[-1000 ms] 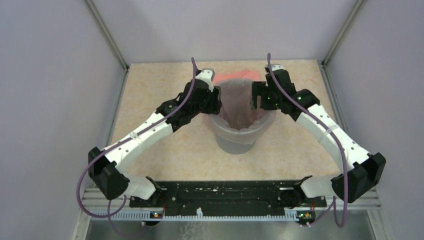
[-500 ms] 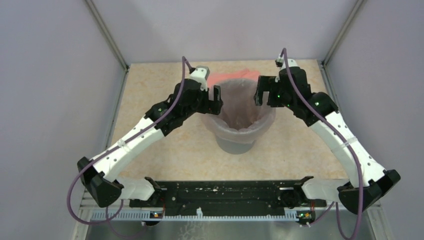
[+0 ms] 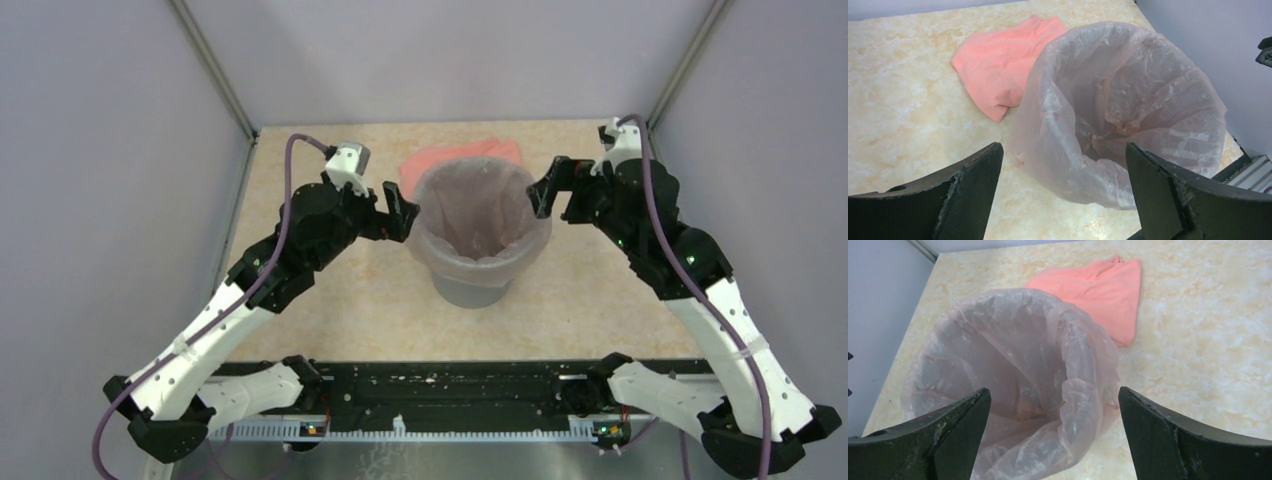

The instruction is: Put the trash bags into the trash bin

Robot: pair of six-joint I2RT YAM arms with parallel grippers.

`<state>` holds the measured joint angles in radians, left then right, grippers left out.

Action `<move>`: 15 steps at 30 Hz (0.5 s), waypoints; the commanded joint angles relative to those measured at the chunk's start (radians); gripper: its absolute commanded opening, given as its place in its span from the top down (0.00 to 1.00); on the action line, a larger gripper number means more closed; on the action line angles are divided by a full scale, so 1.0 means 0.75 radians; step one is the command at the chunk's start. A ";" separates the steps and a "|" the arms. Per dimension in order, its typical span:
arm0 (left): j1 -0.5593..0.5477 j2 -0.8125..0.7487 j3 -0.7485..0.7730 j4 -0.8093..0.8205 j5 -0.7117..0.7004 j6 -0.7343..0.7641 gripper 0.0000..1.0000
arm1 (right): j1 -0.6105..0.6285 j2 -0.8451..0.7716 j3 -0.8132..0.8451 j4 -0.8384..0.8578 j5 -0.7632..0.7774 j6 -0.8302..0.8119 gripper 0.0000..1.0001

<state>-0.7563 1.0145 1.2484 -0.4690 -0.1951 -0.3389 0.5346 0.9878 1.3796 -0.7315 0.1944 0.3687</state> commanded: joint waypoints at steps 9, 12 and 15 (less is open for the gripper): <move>-0.006 -0.275 -0.246 0.087 0.034 -0.065 0.02 | 0.007 -0.256 -0.235 0.160 -0.014 0.046 0.01; -0.006 -0.302 -0.269 0.079 0.006 -0.065 0.02 | 0.007 -0.304 -0.285 0.185 -0.009 0.044 0.01; -0.007 -0.307 -0.265 0.047 -0.006 -0.053 0.02 | 0.007 -0.352 -0.332 0.218 -0.006 0.049 0.01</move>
<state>-0.7567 0.8024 1.0527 -0.4652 -0.1776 -0.3759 0.5346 0.7731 1.1614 -0.6449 0.1890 0.3950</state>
